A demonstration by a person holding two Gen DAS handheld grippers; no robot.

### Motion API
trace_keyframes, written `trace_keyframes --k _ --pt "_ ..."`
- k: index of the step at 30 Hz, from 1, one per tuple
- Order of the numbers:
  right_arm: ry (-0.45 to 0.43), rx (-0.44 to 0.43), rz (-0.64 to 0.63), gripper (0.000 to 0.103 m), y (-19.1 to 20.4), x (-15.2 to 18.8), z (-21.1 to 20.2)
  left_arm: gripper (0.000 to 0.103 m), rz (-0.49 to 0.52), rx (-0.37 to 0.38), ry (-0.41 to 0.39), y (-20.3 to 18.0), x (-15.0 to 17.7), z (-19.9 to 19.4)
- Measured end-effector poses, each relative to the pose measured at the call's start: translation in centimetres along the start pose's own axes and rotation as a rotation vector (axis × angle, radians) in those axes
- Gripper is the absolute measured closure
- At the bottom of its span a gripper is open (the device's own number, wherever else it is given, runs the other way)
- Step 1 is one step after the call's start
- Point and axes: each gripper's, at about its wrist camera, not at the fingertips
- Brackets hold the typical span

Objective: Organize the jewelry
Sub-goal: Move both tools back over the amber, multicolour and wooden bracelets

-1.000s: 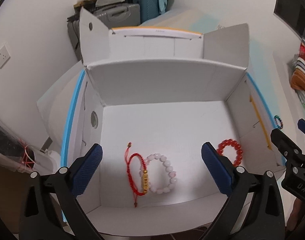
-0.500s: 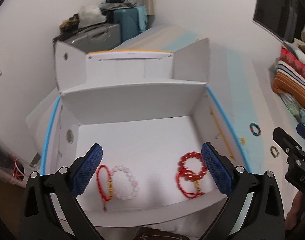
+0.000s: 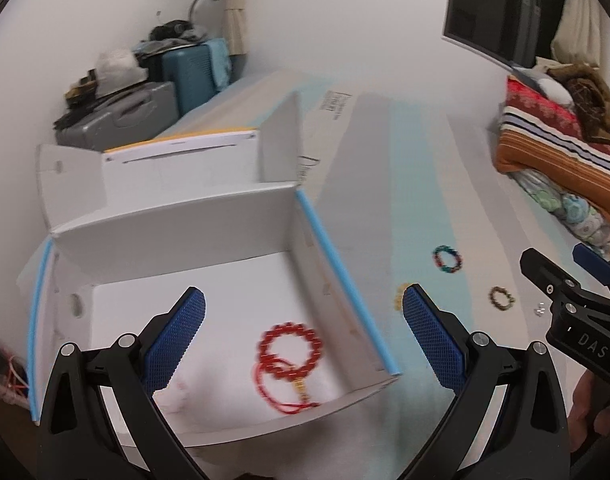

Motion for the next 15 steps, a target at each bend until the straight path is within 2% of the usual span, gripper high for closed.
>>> trace_keyframes --k 8,15 --pt "0.014 0.049 0.059 0.008 -5.6 0.9 0.8 0.006 0.052 0.037 0.015 -5.0 0.1 1.8" --pt "0.052 0.094 0.101 0.007 -11.1 2.0 2.5 0.006 0.097 0.057 0.063 -9.3 0.9 5.0"
Point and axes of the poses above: each gripper's, at about its wrist camera, not at the fingertips, and z roughly the way its jaws point, y to its left, x to its underside, and after that the axes turned 4 degrees about -z, right-handed
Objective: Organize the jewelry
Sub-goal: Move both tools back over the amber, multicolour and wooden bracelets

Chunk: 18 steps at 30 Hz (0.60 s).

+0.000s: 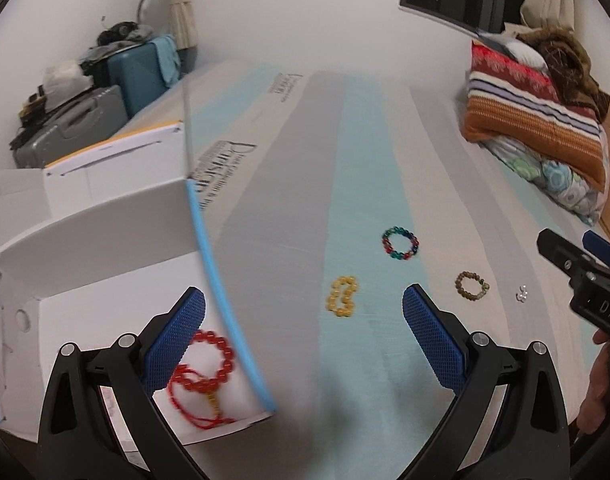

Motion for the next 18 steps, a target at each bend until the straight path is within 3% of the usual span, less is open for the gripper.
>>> trace_keyframes --k 10,18 --pt "0.072 0.055 0.080 0.008 -7.1 1.4 4.6 0.006 0.046 0.034 0.067 -4.5 -0.4 5.6" --pt "0.154 0.091 0.108 0.008 -11.2 3.7 9.2 0.006 0.051 0.042 0.138 -6.0 0.2 11.1"
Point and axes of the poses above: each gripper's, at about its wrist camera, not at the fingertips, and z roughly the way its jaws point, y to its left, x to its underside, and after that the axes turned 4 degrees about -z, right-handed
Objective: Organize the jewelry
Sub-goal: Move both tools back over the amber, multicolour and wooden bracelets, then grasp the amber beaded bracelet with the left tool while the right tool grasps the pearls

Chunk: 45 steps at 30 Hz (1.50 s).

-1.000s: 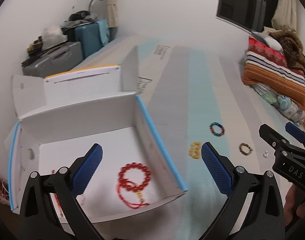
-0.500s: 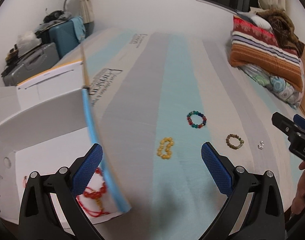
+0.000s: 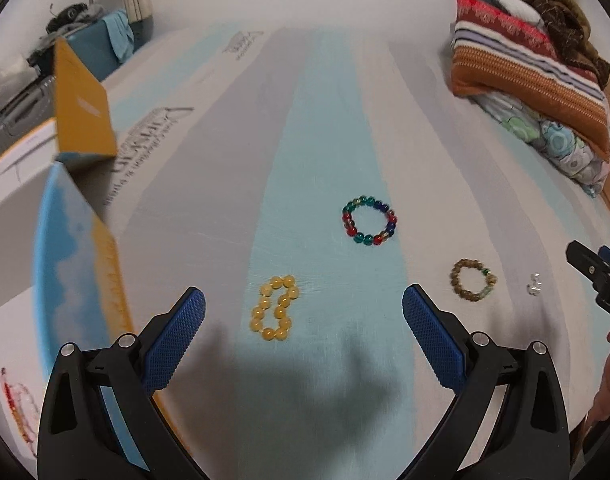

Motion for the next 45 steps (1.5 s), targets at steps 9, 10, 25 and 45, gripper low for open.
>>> trace_keyframes --k 9,10,25,45 --pt "0.103 0.005 0.005 0.014 -3.0 1.5 5.5 0.006 -0.015 -0.028 0.082 1.0 0.6 5.7" --pt "0.111 0.009 0.007 0.014 -3.4 1.7 6.0 0.006 -0.018 -0.029 0.088 1.3 0.7 6.2" --pt "0.268 -0.039 0.048 0.049 -5.6 3.5 9.9 0.022 -0.012 -0.065 0.105 1.6 1.2 8.3" --pt "0.237 -0.068 0.058 0.081 -5.7 4.2 9.8 0.094 0.004 -0.083 0.086 1.7 1.4 7.2"
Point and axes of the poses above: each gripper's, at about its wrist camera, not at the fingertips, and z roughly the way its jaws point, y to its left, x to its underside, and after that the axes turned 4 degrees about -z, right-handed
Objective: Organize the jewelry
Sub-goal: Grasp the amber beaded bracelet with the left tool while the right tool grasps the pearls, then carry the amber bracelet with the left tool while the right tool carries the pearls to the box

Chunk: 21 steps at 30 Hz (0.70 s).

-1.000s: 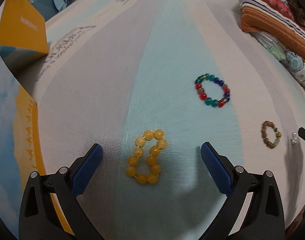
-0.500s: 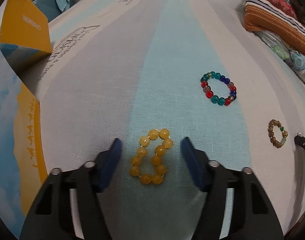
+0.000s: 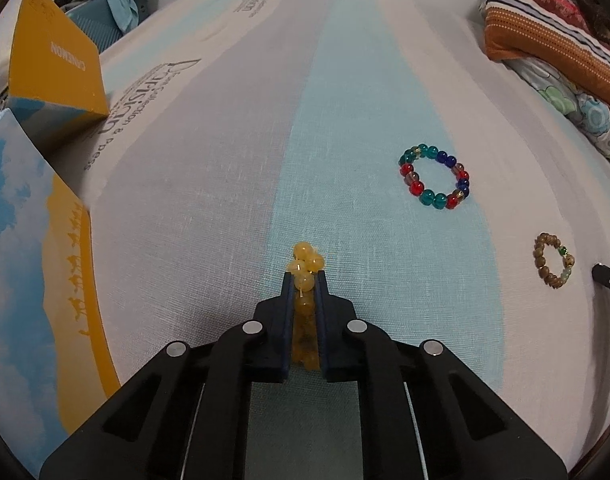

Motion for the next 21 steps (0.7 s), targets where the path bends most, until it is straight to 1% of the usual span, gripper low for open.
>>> trace_keyframes --k 10,21 --pt "-0.012 -0.006 0.008 0.081 -0.3 0.2 -0.7 0.094 -0.005 0.021 -0.012 0.1 -0.1 -1.3" --pt "-0.048 0.007 -0.001 0.081 0.2 0.4 -2.8 0.094 -0.005 0.042 -0.034 0.0 -0.2 -3.7"
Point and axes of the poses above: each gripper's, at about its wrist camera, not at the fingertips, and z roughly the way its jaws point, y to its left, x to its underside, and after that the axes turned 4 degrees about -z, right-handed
